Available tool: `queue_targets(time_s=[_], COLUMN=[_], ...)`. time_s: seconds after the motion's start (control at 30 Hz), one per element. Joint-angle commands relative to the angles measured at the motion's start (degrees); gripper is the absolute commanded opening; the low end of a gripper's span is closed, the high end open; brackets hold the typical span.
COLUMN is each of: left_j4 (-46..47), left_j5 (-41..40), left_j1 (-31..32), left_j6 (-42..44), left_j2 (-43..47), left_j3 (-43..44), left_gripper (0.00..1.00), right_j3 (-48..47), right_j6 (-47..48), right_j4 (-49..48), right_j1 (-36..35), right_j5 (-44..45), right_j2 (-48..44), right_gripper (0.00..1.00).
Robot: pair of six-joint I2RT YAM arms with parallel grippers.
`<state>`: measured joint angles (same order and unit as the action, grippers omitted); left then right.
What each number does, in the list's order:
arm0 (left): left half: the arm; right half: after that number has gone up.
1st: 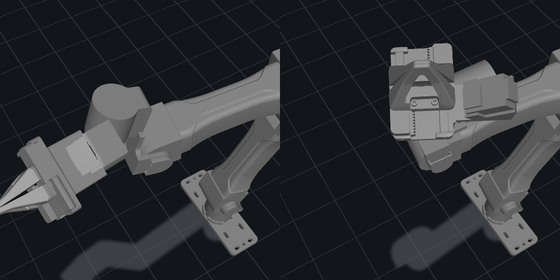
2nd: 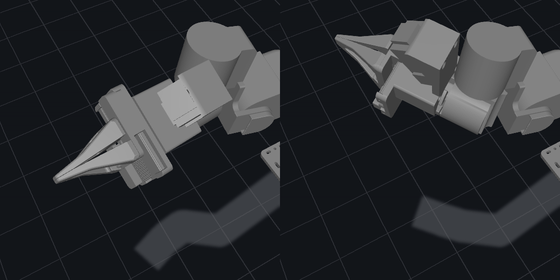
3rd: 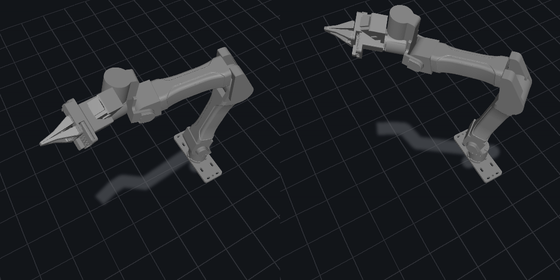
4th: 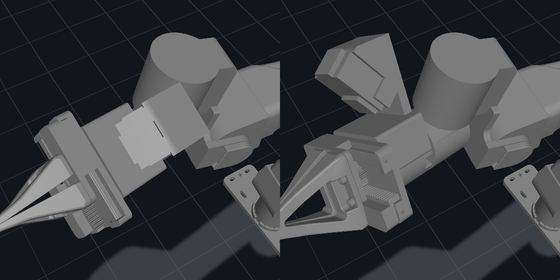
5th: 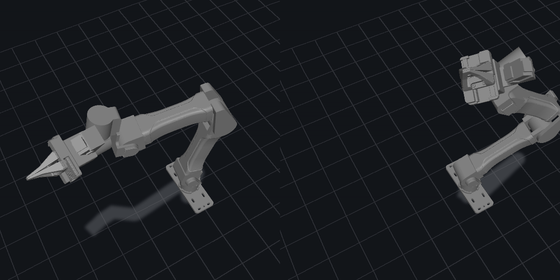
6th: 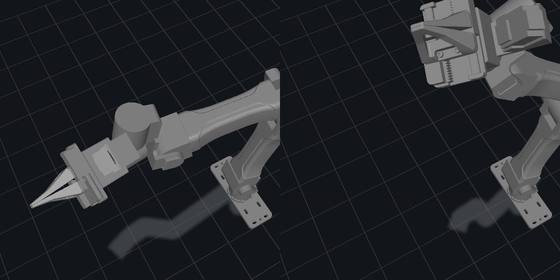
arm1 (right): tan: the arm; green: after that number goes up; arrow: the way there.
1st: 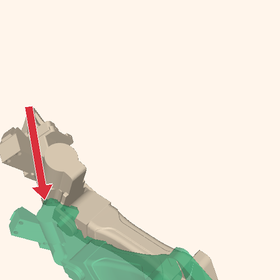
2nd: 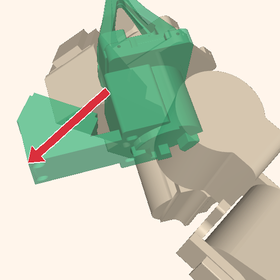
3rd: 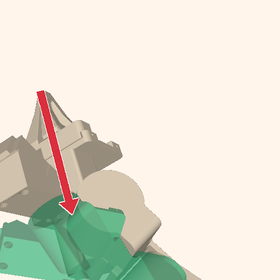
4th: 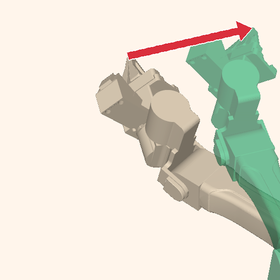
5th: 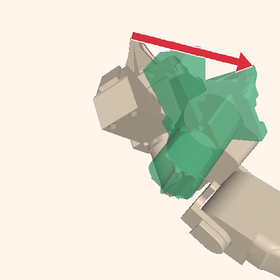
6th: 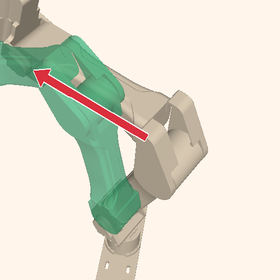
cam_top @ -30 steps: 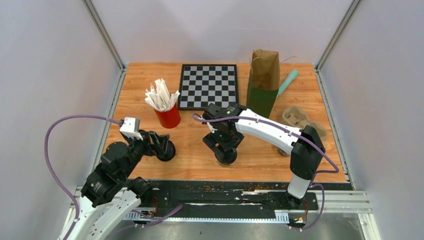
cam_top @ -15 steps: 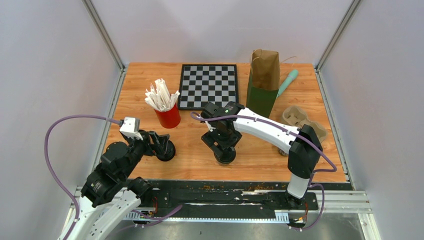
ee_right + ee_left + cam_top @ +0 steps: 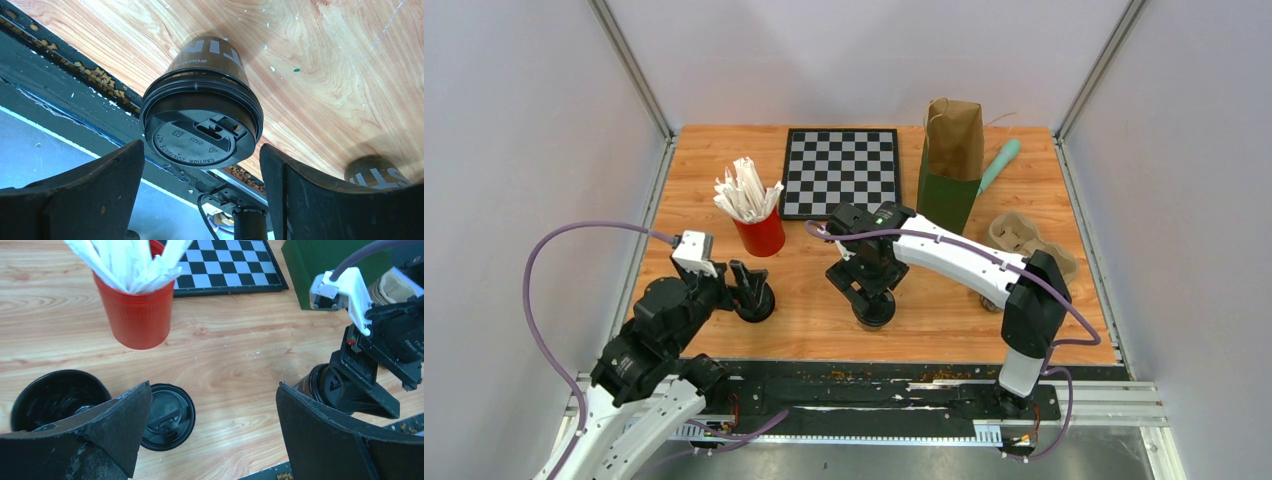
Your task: Pack the takeout coffee
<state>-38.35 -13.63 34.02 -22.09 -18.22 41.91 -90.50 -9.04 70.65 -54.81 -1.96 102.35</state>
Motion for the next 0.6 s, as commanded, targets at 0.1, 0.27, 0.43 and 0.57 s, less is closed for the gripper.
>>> queue_targets(time_s=[0.1, 0.27, 0.43, 0.57], left_j4=[1.89, 3.25, 8.25, 12.05], left_j5=[11.65, 21.12, 27.97, 29.72], left_j1=[-0.23, -0.19, -0.1, 0.82], left_j6=[1.19, -0.97, -4.08, -5.83], left_j2=[-7.63, -13.26, -18.19, -23.78], left_j3=[2.6, 4.99, 3.0, 1.61], left_gripper=[1.0, 0.95, 0.86, 0.8], right_j3=[-1.12, 5.12, 17.53, 24.83], right_j6=[-2.19, -4.25, -6.78, -8.87], right_j4=[-1.41, -7.4, -19.13, -27.72], right_j1=[0.61, 2.4, 4.75, 5.32], right_j5=[1.87, 1.12, -3.86, -6.63], right_j2=[-6.81, -13.21, -20.94, -25.59], right_gripper=[0.82, 0.68, 0.49, 0.37])
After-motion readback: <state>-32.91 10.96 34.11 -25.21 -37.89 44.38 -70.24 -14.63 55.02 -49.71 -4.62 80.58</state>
